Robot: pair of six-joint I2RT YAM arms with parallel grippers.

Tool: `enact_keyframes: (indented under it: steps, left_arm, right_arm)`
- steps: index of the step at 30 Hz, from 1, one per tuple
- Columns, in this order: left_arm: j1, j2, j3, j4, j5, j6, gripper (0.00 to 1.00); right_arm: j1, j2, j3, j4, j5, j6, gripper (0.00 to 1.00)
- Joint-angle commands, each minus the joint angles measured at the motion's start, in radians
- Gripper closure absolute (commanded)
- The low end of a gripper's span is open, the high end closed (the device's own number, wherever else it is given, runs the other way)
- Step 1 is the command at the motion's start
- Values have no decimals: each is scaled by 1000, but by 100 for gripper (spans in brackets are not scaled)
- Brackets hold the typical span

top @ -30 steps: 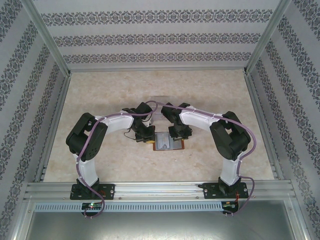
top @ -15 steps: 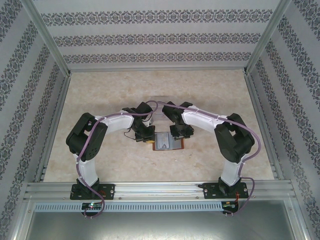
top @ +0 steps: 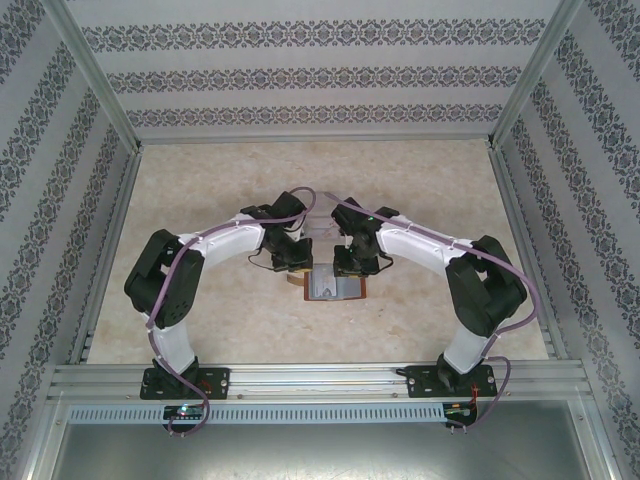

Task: Take the credit cards out of the card holder

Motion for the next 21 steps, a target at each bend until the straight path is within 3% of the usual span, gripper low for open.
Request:
enact_keyframes:
  steps: [1,21]
  left_arm:
    - [-31,14,19,16,31,-19,96]
    - [-67,94,-30,60,52,-35,97]
  right_arm:
    - [-21,-19,-42,111,-127,48,71]
    - [-68,15,-146,311,-276,127,73]
